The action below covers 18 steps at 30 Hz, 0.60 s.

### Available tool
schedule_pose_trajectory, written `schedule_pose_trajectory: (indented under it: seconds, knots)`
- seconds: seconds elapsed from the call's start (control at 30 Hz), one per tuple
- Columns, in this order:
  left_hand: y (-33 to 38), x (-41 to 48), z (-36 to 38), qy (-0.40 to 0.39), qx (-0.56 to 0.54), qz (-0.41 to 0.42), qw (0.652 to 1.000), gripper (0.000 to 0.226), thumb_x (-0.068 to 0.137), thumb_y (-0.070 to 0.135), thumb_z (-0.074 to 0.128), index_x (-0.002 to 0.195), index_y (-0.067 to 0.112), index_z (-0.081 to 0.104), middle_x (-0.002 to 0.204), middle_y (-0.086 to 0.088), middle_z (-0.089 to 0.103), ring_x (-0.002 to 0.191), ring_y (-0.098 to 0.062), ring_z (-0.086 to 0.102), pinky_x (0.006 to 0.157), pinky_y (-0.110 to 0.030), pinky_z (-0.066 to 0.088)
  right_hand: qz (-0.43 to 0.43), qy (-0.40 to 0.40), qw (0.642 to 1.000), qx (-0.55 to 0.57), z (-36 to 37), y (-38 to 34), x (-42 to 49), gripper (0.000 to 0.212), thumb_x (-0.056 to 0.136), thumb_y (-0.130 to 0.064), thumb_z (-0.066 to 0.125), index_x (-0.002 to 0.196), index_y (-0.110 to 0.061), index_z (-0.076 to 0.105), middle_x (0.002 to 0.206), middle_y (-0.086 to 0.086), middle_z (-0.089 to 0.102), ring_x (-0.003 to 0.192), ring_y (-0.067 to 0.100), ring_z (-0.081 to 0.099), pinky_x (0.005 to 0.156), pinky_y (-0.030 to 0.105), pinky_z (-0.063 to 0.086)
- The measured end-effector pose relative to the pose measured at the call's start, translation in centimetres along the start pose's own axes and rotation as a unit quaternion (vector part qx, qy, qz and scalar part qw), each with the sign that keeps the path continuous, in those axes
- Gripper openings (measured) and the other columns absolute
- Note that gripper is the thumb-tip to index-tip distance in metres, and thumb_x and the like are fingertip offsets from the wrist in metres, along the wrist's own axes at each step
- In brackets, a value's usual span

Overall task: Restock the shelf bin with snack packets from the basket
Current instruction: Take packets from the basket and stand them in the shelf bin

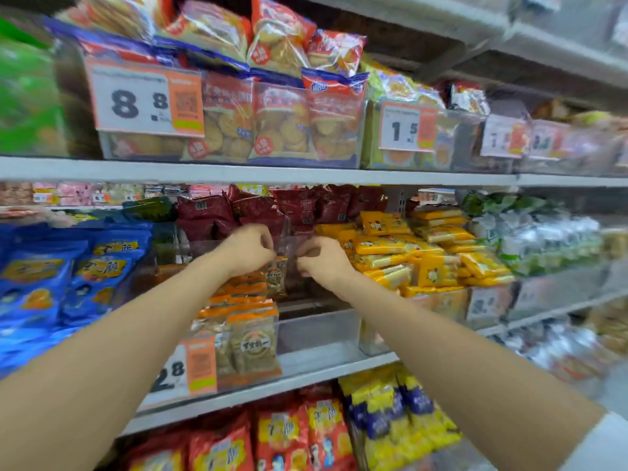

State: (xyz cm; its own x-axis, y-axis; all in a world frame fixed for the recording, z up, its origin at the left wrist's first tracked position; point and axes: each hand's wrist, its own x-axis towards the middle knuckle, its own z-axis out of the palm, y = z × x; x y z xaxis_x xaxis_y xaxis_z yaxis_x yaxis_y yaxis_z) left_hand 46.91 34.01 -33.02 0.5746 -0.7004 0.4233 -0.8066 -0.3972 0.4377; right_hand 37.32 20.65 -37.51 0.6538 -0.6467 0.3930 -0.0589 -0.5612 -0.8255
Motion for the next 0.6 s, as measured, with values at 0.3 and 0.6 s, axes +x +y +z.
schedule_pose_trajectory:
  seconds: [0.3, 0.6]
  knots:
    - [8.2, -10.6, 5.9, -0.108, -0.101, 0.032, 0.989, 0.018, 0.076, 0.014, 0.075, 0.066, 0.017, 0.06, 0.064, 0.004, 0.059, 0.059, -0.01, 0.053, 0.053, -0.022, 0.039, -0.053, 0.121, 0.987, -0.095, -9.3, 3.8, -14.4, 0.005, 0.083, -0.017, 0.064, 0.079, -0.016, 0.064, 0.073, -0.005, 0.062, 0.072, 0.009, 0.057, 0.061, 0.022, 0.042]
    - [14.2, -20.5, 26.4, -0.307, -0.201, -0.026, 0.93, 0.026, 0.075, 0.005, 0.08, 0.062, 0.017, 0.06, 0.049, 0.007, 0.057, 0.038, 0.004, 0.047, 0.045, -0.013, 0.038, 0.171, 0.088, 0.971, -0.141, -16.2, 20.8, -28.3, 0.01, 0.075, -0.016, 0.072, 0.075, -0.018, 0.063, 0.066, 0.002, 0.064, 0.065, 0.018, 0.062, 0.064, 0.03, 0.049]
